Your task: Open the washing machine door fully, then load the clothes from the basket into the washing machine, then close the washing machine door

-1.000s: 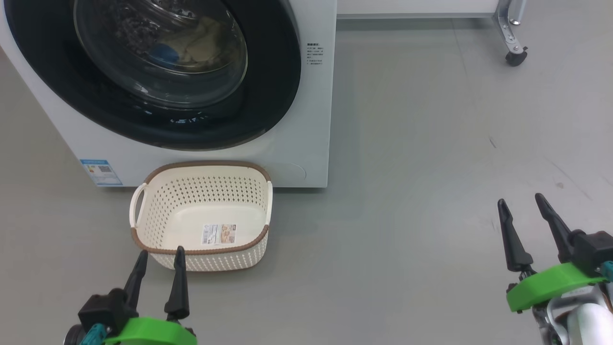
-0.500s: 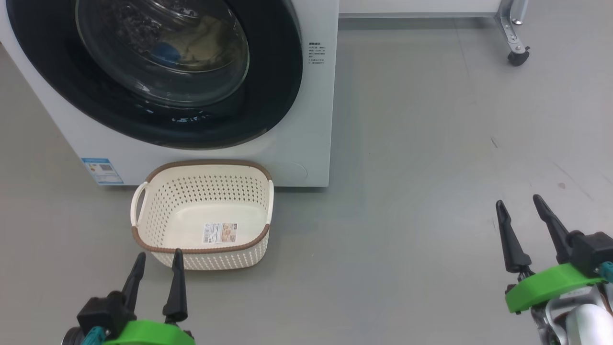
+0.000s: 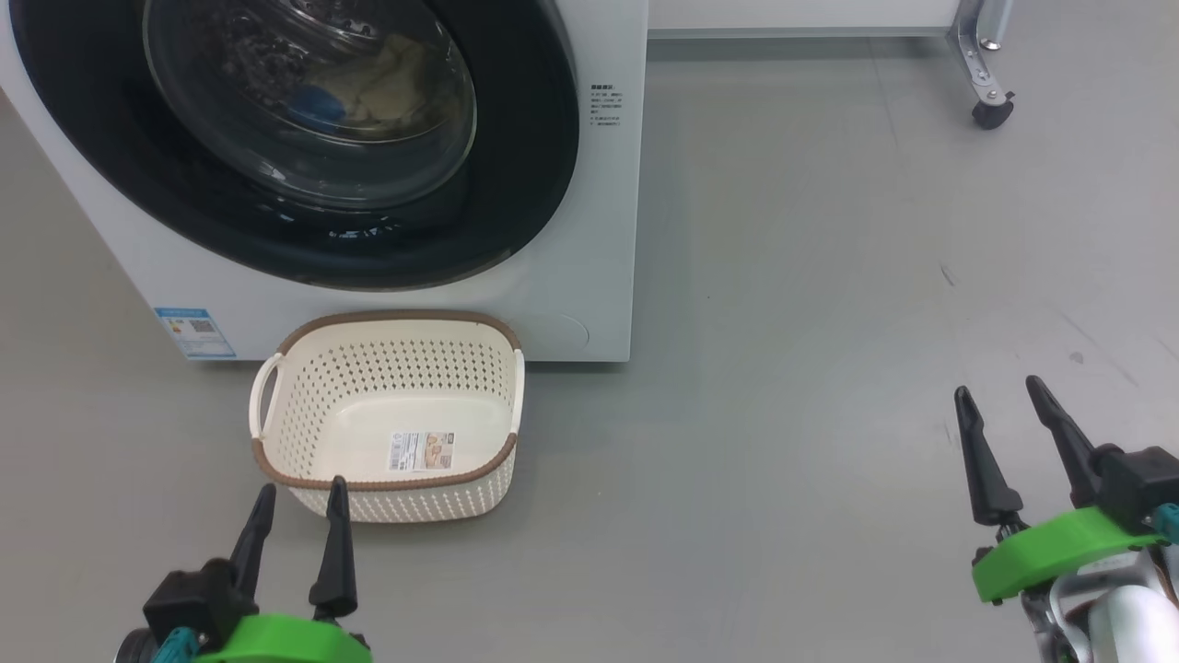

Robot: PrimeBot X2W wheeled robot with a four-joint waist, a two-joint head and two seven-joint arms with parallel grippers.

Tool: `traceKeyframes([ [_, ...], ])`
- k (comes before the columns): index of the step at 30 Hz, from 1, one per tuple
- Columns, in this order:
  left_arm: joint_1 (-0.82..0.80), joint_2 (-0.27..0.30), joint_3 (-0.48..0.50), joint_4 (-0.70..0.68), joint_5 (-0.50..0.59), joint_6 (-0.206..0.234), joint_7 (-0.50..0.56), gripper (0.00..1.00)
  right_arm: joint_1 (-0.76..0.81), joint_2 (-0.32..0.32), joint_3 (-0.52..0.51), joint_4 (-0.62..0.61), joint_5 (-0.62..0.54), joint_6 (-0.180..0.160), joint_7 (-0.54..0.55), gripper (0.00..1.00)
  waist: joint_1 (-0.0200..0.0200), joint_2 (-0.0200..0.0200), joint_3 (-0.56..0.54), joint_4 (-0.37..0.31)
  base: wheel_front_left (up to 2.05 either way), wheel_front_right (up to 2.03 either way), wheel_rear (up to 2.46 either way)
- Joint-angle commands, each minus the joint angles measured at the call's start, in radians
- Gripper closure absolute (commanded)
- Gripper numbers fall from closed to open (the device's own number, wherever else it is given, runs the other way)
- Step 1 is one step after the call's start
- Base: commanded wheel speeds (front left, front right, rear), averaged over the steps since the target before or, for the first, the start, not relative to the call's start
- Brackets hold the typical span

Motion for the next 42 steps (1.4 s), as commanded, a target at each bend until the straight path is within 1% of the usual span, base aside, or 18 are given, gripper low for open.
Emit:
traceKeyframes([
  [1, -0.028, 0.009, 0.037, -0.033, 0.014, 0.0, -0.011, 0.0, -0.03, -0.004, 0.018, -0.026, 0.003, -0.004, 0.0, 0.0, 0.0, -0.0001, 0.001, 0.0, 0.0, 0.0, 0.0],
  [10, -0.028, 0.006, 0.034, -0.038, 0.008, 0.0, -0.011, 0.0, -0.03, -0.004, 0.019, -0.026, 0.003, -0.004, 0.0, 0.0, 0.0, -0.0001, 0.006, -0.001, 0.0, 0.0, 0.0],
  [32, -0.039, 0.031, -0.015, -0.039, -0.058, 0.0, -0.011, 0.0, -0.029, -0.004, 0.026, -0.026, 0.002, -0.004, 0.0, 0.0, 0.0, -0.0001, 0.019, -0.001, 0.0, 0.0, 0.0],
  [42, -0.038, 0.026, 0.011, -0.016, -0.052, 0.0, -0.011, 0.0, -0.032, -0.004, 0.027, -0.028, 0.002, -0.004, 0.0, 0.0, 0.0, -0.0001, 0.028, -0.007, 0.0, 0.0, 0.0],
])
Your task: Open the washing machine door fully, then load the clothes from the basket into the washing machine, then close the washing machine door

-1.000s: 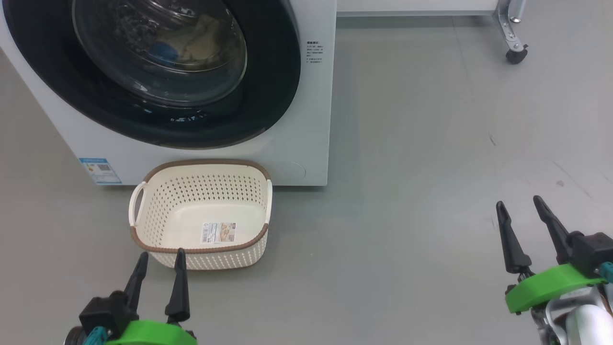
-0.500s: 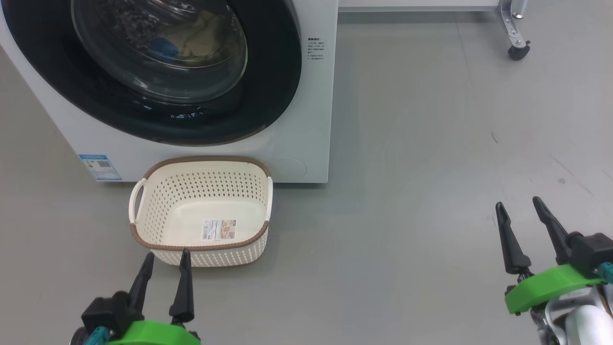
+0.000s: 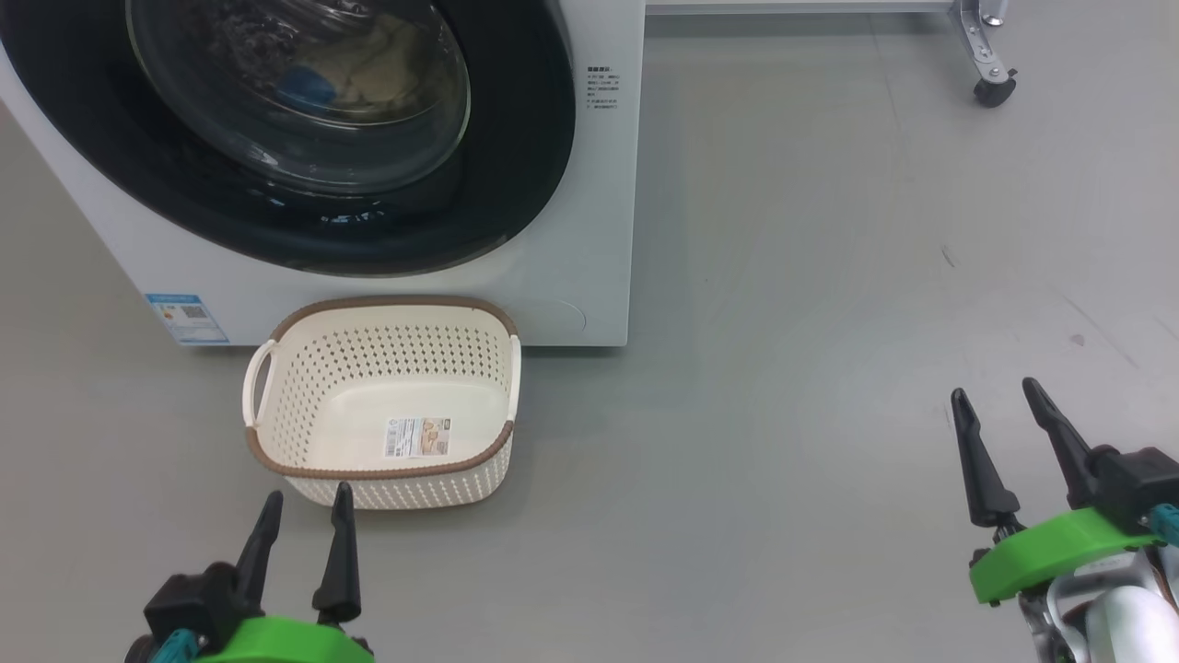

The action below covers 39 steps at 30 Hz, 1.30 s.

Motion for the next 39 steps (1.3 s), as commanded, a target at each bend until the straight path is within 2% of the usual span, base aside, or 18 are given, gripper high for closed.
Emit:
traceKeyframes([
  [1, -0.038, 0.014, 0.043, -0.024, 0.001, 0.0, -0.011, 0.0, -0.032, -0.005, 0.024, -0.033, 0.002, -0.004, 0.0, 0.0, -0.0001, 0.0, 0.001, -0.001, 0.0, 0.0, 0.0],
  [4, -0.038, 0.01, 0.053, -0.021, -0.003, 0.0, -0.011, 0.0, -0.032, -0.005, 0.028, -0.034, 0.001, -0.004, 0.0, 0.0, -0.0001, 0.0, 0.001, -0.002, 0.0, 0.0, 0.0],
  [5, 0.0, -0.001, 0.016, 0.003, 0.0, 0.0, 0.0, 1.0, 0.0, 0.0, 0.004, 0.0, 0.0, 0.0, 0.0, 1.0, 0.0, 0.0, 0.001, -0.002, 0.0, 0.0, 0.0],
  [11, 0.016, -0.015, 0.011, 0.049, -0.016, 0.0, 0.008, 1.0, 0.013, 0.006, 0.002, 0.056, 0.017, 0.0, 0.009, 1.0, 0.0, 0.0, 0.001, -0.002, 0.0, 0.0, 0.0],
  [39, -0.004, -0.025, 0.072, 0.034, -0.307, 0.0, 0.087, 1.0, 0.003, 0.004, 0.017, 0.035, 0.392, -0.001, 0.092, 1.0, 0.0, 0.0, -0.004, -0.006, 0.0, 0.0, 0.0],
])
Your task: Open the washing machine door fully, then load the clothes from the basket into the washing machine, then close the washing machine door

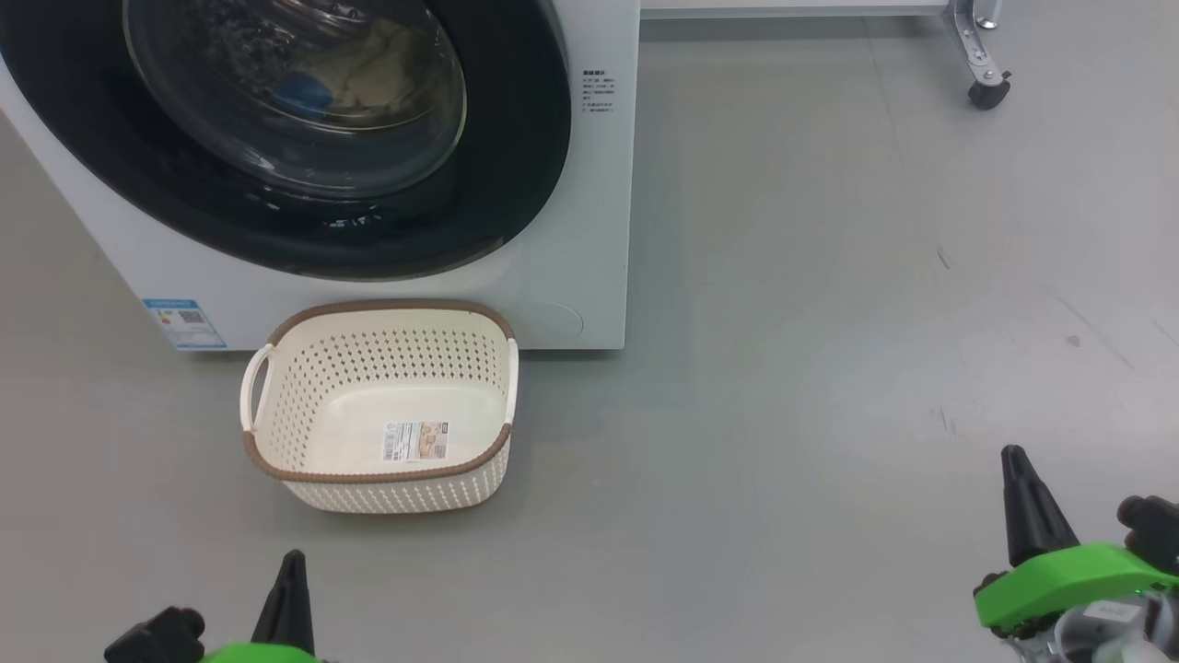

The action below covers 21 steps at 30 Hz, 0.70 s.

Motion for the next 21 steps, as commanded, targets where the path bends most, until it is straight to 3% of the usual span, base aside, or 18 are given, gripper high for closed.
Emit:
traceKeyframes([
  [1, -0.049, 0.004, 0.024, -0.035, -0.032, 0.0, 0.006, 1.0, -0.051, -0.01, 0.007, -0.038, 0.042, -0.001, 0.009, 1.0, 0.0, 0.0, 0.0, 0.0, 0.0, 0.0, 0.0],
  [21, -0.061, -0.005, 0.066, -0.046, -0.22, 0.0, 0.059, 1.0, -0.061, -0.012, 0.013, -0.048, 0.286, -0.002, 0.066, 1.0, 0.0, 0.0, -0.004, -0.003, 0.0, 0.0, 0.0],
])
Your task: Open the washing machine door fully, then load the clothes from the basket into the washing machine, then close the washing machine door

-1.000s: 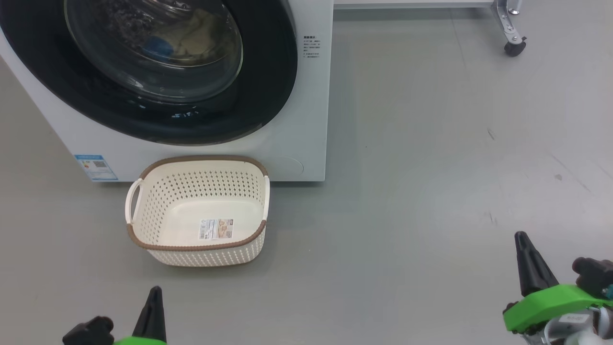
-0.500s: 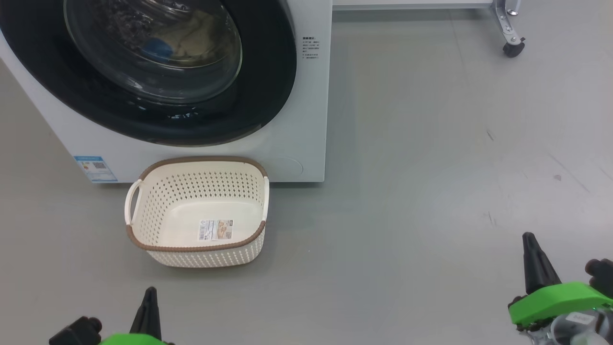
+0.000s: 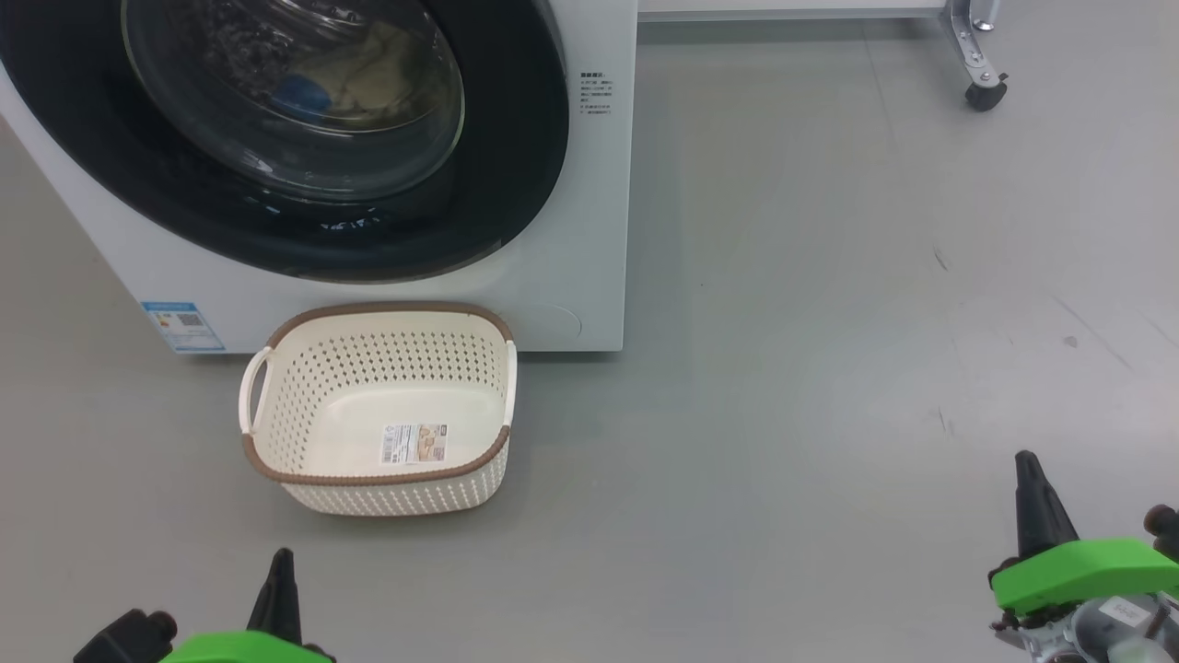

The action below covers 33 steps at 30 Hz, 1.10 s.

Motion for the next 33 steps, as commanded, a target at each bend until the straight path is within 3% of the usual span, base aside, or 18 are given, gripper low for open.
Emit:
traceKeyframes([
  [1, -0.052, 0.006, 0.029, -0.036, -0.023, 0.0, 0.008, 1.0, -0.059, -0.012, 0.01, -0.04, 0.03, -0.002, 0.006, 1.0, 0.0, 0.0, 0.0, 0.0, 0.0, 0.0, 0.0],
  [33, -0.074, -0.011, 0.105, -0.055, -0.348, 0.0, 0.102, 1.0, -0.077, -0.015, 0.021, -0.057, 0.452, -0.003, 0.105, 1.0, 0.0, 0.0, -0.006, -0.005, 0.0, 0.0, 0.0],
])
